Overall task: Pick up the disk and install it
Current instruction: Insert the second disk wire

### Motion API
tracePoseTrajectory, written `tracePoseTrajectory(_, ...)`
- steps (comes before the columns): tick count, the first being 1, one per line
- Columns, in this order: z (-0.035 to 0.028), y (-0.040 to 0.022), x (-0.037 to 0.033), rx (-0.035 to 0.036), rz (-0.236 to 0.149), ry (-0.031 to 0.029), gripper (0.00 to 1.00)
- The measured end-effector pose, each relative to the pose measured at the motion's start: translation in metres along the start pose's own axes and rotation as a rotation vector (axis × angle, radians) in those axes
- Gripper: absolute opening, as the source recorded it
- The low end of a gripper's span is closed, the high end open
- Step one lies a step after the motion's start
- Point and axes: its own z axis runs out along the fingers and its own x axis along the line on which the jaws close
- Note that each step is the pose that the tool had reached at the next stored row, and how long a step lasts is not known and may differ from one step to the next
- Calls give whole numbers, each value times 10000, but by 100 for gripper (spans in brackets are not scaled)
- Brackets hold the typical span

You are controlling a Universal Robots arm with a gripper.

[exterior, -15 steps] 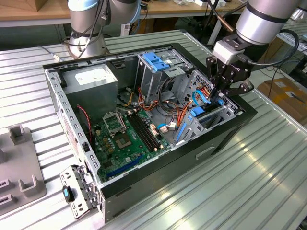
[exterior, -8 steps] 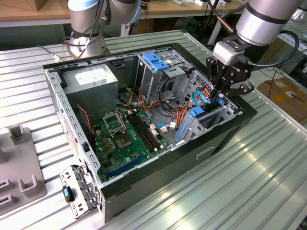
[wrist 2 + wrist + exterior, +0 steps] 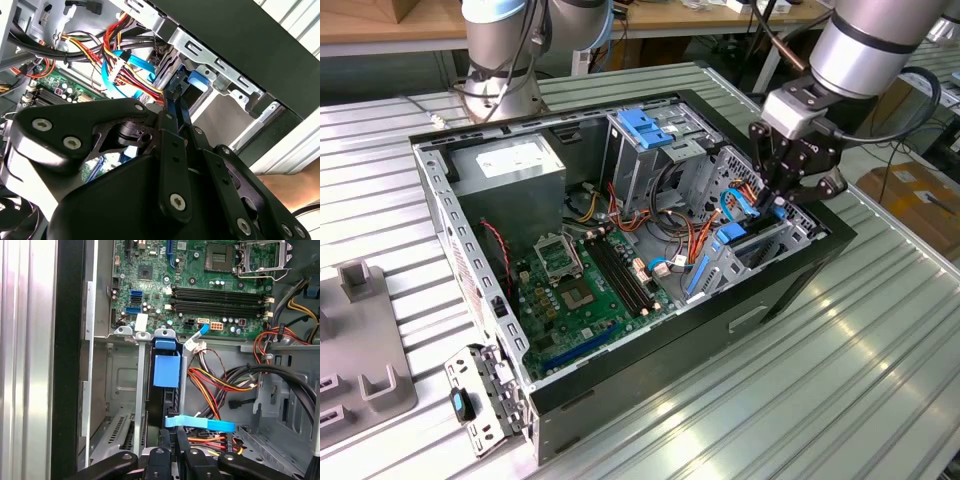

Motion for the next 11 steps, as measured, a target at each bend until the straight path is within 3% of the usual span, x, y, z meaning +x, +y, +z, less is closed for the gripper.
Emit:
tracePoseTrajectory(6,51,5,1,-1,0,6,17)
tracePoseTrajectory(11,58,6,1,0,0,-2,17)
